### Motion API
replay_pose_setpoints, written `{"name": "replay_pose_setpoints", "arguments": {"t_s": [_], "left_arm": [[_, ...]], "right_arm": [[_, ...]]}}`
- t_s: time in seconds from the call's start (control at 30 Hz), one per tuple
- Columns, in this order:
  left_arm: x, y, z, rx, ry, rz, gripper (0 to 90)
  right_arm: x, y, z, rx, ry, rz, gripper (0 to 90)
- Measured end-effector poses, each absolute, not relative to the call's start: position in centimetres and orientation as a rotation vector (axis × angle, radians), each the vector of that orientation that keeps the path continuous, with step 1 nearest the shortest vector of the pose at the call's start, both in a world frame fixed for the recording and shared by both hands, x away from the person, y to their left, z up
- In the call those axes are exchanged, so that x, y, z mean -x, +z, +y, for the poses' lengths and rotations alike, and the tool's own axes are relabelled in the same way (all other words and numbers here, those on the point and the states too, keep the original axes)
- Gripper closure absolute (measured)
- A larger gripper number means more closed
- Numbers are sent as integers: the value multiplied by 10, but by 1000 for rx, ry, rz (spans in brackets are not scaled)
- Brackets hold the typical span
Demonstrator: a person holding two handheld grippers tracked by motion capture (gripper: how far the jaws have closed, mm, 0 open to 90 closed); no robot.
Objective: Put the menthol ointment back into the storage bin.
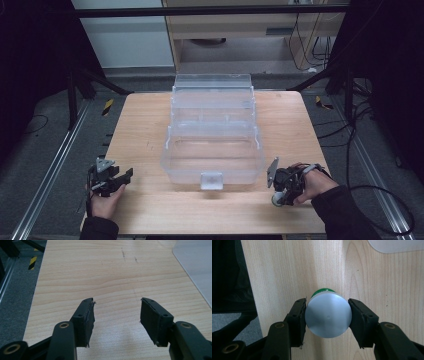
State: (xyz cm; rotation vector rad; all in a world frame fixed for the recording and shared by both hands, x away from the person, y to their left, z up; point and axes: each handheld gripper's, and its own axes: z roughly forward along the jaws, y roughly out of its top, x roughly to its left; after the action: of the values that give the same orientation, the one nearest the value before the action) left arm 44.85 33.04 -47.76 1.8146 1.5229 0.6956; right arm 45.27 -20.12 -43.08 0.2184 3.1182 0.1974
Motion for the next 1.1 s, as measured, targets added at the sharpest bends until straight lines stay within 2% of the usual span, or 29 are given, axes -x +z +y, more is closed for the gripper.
{"name": "replay_pose_setpoints", "arguments": {"t_s": [0.33,1.1], "left_arm": [[-449,-478,330,-1816,695,1525,444],[-450,-479,330,-1815,688,1535,443]], "right_arm": [[-456,-422,-201,-271,223,3102,505],[-460,-367,-200,-339,318,3065,505]]}}
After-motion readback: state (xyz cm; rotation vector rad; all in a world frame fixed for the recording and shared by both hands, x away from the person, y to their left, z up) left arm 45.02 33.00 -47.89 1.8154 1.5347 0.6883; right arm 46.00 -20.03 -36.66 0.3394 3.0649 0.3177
